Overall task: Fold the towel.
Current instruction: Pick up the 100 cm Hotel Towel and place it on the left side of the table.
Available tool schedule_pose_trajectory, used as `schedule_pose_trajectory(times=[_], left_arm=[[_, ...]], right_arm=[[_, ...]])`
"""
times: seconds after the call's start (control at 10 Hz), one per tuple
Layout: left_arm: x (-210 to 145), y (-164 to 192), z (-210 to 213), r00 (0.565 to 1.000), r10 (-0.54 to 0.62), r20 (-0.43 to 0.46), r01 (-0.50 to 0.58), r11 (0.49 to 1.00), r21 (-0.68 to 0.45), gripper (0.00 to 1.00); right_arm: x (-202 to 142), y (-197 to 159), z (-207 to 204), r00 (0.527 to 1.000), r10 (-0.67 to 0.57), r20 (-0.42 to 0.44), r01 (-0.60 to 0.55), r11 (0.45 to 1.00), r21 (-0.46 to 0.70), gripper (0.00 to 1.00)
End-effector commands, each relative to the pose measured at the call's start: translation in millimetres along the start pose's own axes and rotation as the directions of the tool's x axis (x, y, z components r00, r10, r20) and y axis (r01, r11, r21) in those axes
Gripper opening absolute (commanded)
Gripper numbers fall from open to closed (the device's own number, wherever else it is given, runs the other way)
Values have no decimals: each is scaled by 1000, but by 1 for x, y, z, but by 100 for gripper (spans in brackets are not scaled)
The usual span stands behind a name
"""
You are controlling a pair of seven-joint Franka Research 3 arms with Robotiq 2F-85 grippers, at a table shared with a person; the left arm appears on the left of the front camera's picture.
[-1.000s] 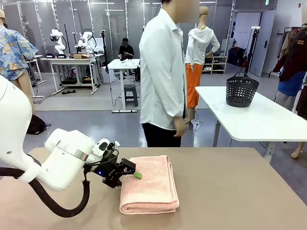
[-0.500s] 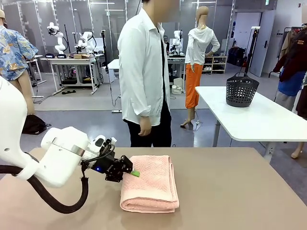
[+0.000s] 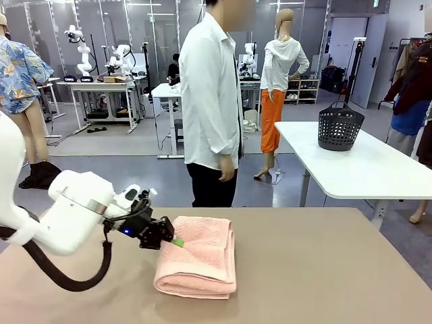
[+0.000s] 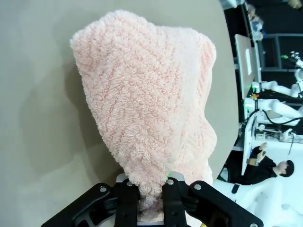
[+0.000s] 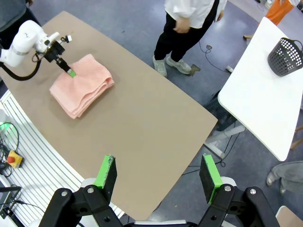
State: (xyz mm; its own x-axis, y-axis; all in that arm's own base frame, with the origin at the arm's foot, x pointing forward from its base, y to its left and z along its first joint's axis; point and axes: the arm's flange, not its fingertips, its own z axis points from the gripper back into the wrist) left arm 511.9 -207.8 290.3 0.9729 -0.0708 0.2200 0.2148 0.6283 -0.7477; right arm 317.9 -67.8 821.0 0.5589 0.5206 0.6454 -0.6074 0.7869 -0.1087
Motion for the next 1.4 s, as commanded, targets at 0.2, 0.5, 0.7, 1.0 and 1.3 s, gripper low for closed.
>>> schedule_pose_trajectory(times=[0.2, 0.5, 0.7, 1.0, 1.3], left_arm=[[-1, 44, 97, 1000, -3, -26, 3, 1000, 21, 0], [-13, 92, 179, 997, 4, -73, 0, 998, 55, 0], [-22, 124, 232, 995, 46, -92, -35, 993, 115, 0], [-24, 149, 288, 994, 89, -59, -71, 964, 255, 0], [-17, 149, 311, 994, 99, -52, -77, 945, 319, 26]], right_arm=[[1, -1, 1, 1000, -6, -1, 6, 1000, -7, 89], [1, -1, 1, 1000, -6, -1, 6, 1000, -7, 89], [1, -1, 1, 1000, -6, -1, 6, 1000, -7, 89], [1, -1, 1, 1000, -6, -1, 6, 1000, -7, 89], [1, -1, 1, 1000, -6, -1, 6, 1000, -7, 89]])
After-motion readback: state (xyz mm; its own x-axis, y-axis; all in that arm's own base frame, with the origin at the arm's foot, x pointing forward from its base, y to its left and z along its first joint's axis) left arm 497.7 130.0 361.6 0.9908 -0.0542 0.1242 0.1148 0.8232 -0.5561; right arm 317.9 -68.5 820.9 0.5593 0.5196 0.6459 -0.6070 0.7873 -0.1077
